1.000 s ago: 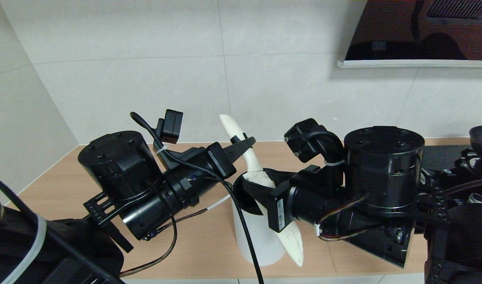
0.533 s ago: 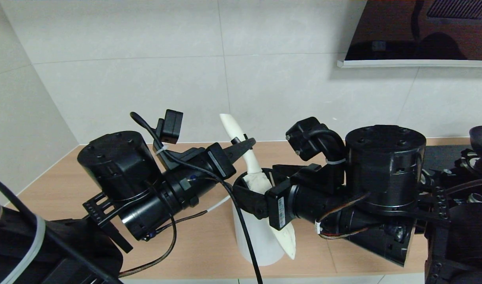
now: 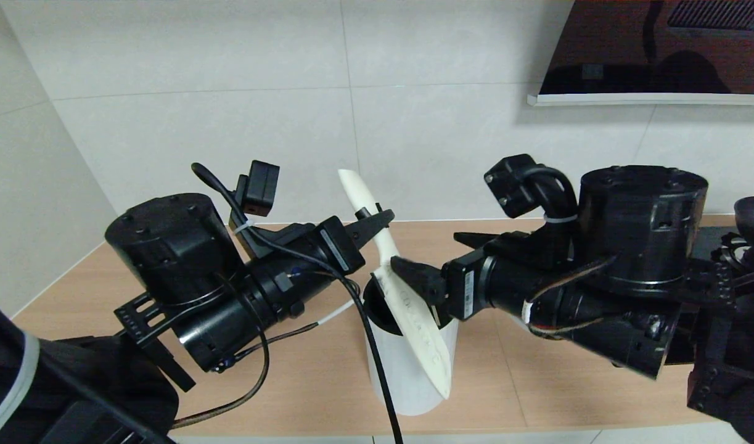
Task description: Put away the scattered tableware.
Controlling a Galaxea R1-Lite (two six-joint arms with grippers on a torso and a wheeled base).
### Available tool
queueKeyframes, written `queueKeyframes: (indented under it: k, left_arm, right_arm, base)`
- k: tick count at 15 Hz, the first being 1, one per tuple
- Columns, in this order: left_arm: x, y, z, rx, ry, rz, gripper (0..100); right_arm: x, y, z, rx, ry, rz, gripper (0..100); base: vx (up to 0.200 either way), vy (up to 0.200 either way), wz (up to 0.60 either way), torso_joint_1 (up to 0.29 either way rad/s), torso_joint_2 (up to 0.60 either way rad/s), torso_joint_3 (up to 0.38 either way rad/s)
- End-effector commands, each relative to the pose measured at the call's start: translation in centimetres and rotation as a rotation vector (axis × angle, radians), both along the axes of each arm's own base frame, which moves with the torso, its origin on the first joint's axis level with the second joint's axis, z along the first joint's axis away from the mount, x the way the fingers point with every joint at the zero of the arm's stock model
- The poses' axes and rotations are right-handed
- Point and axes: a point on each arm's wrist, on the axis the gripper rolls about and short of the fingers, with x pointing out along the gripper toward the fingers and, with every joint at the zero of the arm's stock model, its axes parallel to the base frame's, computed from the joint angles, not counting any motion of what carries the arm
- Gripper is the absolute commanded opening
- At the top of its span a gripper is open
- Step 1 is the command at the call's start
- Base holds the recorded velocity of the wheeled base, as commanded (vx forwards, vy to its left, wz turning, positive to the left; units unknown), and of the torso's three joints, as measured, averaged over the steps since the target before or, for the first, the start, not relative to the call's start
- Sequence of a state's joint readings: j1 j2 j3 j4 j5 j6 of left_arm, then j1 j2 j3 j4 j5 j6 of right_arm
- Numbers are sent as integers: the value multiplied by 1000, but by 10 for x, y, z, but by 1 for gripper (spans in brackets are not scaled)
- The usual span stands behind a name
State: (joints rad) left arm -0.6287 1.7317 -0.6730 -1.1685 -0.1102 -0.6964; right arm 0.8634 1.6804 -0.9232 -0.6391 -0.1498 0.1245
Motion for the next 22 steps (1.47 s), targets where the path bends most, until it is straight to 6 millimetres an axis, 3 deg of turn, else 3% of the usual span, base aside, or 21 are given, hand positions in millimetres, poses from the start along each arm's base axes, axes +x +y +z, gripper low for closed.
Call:
queueKeyframes:
  k: [1, 4, 7, 10, 13, 16, 22]
  left_arm:
    - [-4, 5, 28, -35, -49, 72, 0]
    - [-5, 3, 65, -3, -21, 281, 0]
    - [-11, -6, 82, 79, -39, 408, 0]
    - [-20, -27, 74, 251, -95, 503, 0]
    - [-25, -69, 50, 362, -177, 625, 0]
    - [-26, -71, 25, 468, -290, 664, 0]
    - [-22, -75, 20, 469, -351, 742, 0]
  right_arm:
    - [10, -22, 19, 46, -42, -69, 100]
    - [26, -40, 31, 73, -72, -144, 100]
    - [28, -46, 34, 79, -82, -166, 100]
    - [32, -50, 35, 80, -85, -183, 100]
    - [34, -50, 34, 76, -80, -187, 100]
    - [35, -50, 33, 73, -78, -190, 100]
    - [35, -50, 33, 72, -79, -192, 100]
  base:
    - [0, 0, 0, 0, 0, 0]
    - [0, 0, 0, 0, 0, 0]
    - [0, 0, 0, 0, 0, 0]
    - [0, 0, 0, 0, 0, 0]
    - [0, 0, 0, 0, 0, 0]
    - [0, 0, 0, 0, 0, 0]
    - [0, 0, 0, 0, 0, 0]
